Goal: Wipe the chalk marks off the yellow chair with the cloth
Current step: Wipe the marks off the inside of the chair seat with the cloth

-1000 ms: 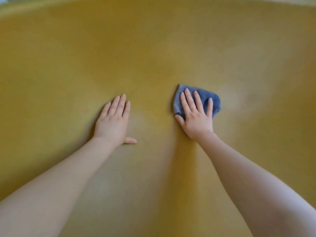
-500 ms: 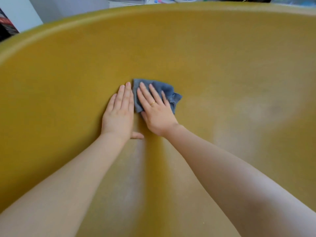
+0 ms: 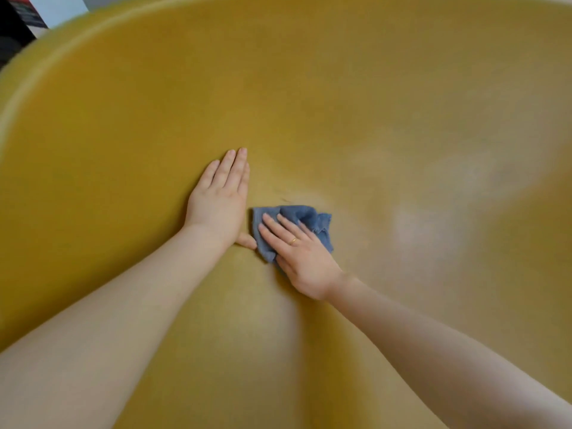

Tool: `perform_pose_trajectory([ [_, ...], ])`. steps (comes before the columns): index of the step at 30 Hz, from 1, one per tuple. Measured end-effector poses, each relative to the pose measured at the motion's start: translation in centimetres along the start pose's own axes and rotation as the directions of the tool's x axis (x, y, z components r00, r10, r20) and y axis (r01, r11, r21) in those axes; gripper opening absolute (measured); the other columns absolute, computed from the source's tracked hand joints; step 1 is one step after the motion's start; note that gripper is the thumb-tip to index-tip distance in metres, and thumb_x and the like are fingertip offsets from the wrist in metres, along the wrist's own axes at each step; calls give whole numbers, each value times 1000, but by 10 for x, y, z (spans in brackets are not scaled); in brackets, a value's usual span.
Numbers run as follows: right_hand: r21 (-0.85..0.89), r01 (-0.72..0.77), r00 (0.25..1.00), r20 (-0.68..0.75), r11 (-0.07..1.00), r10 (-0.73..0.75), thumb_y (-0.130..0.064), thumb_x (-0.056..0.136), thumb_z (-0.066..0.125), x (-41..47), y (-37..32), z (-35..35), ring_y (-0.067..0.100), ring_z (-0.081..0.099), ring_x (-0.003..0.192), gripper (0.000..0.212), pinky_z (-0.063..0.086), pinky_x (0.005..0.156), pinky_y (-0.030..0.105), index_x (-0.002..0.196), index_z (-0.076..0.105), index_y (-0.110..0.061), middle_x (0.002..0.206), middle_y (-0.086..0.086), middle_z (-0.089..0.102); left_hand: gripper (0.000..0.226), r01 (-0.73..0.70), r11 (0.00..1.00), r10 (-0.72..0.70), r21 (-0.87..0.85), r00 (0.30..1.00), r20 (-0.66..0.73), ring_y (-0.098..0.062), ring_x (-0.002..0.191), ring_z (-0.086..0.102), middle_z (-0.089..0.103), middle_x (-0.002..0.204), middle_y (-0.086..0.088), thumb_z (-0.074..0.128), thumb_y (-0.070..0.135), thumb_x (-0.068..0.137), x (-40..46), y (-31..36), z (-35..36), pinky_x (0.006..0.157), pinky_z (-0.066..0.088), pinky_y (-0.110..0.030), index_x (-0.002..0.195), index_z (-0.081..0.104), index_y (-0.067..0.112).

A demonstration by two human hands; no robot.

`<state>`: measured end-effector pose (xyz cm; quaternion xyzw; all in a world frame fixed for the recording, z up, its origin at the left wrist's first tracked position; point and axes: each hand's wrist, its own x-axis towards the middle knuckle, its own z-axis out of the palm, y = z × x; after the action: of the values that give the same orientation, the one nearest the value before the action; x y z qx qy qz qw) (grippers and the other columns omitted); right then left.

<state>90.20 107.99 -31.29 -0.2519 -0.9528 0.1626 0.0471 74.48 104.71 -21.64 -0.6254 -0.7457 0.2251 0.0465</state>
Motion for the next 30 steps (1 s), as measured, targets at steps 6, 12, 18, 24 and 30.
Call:
perform_pose_trajectory([
  [6, -95, 74, 997, 38, 993, -71, -42, 91, 19, 1, 13, -1, 14, -1, 140, 60, -5, 112, 36, 147, 13, -20, 153, -7, 3, 132, -17, 1000, 18, 17, 1000, -15, -26, 145, -15, -22, 155, -15, 56, 77, 63, 3, -1, 4, 117, -7, -36, 146, -13, 0],
  [12, -463, -161, 984, -147, 872, 104, -44, 89, 26, 51, 70, -41, 25, 37, 135, 59, 27, 108, 50, 142, 33, -19, 148, 1, 38, 136, -8, 999, 9, 47, 1000, -8, -26, 145, -17, -25, 154, -15, 53, 80, 62, 6, 0, 8, 117, -7, -37, 145, -17, -1],
  [18, -354, -349, 931, -231, 867, 281, -41, 97, 29, 66, 63, -55, 23, -8, 144, 62, -3, 113, 51, 148, -3, -23, 157, -2, -8, 136, 17, 999, -18, 41, 1000, 14, -26, 144, -18, -27, 153, -15, 54, 79, 62, 7, 5, 4, 117, -7, -37, 144, -18, -1],
  [24, -263, -98, 994, -80, 960, 80, -44, 89, 23, 32, 29, -11, 22, 25, 140, 60, 20, 110, 50, 144, 25, -20, 153, 1, 27, 117, 55, 998, -59, -37, 989, -138, -24, 146, -12, -22, 155, -13, 60, 63, 74, 20, -3, -10, 118, -4, -35, 147, -10, 2],
  [30, -267, -92, 995, -59, 959, 79, -54, 84, 14, 51, 55, -45, 12, 9, 143, 68, 3, 114, 44, 147, 15, -28, 156, -8, 12, 126, 37, 997, -19, 61, 962, -273, -25, 145, -16, -26, 154, -13, 57, 70, 70, 53, -21, -25, 117, -8, -36, 144, -21, 4],
])
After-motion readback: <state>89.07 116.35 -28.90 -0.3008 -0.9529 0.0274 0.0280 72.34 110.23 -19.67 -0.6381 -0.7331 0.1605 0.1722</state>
